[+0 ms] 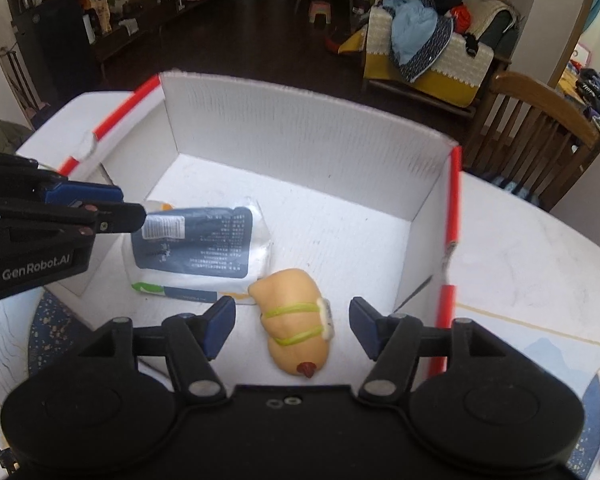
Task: Organize objects
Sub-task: 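Open both tools to release the wipes and toy inside the box, then withdraw both tools from the box toward the bread and plush bunny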
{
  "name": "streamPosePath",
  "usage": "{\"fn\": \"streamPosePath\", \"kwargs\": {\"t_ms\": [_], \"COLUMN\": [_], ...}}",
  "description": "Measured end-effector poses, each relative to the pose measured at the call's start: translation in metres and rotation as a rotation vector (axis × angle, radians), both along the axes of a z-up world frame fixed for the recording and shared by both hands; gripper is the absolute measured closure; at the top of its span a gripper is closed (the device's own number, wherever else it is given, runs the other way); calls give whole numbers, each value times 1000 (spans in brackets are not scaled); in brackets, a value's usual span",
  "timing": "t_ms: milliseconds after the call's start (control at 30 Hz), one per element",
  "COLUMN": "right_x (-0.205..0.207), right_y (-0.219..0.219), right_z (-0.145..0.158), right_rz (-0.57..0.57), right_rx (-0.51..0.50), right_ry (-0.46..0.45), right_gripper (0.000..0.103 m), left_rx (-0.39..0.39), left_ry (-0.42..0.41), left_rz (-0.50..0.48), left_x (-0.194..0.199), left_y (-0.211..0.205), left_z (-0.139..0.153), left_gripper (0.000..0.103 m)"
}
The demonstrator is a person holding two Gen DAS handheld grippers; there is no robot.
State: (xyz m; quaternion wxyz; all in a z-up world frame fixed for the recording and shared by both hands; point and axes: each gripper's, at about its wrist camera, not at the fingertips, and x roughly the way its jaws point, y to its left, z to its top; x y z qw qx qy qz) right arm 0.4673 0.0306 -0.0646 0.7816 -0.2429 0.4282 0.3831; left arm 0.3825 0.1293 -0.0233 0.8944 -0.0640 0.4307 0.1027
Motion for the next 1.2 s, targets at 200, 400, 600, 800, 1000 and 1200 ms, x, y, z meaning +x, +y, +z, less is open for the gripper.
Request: {"fn": "streamPosePath", "kwargs": {"t_ms": [200,400,600,800,1000,1200], "right_x": [-17,-36,-66,-100,-135,-162], "right_y": [-18,-36,-58,-74,-90,-108], "right_z": [29,52,78,97,109,114], "right_rz": [-7,-20,-6,5,19,3], "right_rx": [63,124,201,248,282,307], "right_ry": [-17,-32,-62,-101,-128,-142], "right_gripper": [40,40,40,32,25,25], "left_rx": [1,10,50,27,34,23], "left_ry": [-65,-109,-162,-198,-226,-250], "left_rz": [-14,-10,-52,-69,-91,-107], "left_x": [-24,-49,-79,-106,-132,-157], "left_y": [-8,-18,-36,-47,-57,-61], "left_z": [24,44,62,76,86,91], "left_gripper": [85,85,85,85,82,64]}}
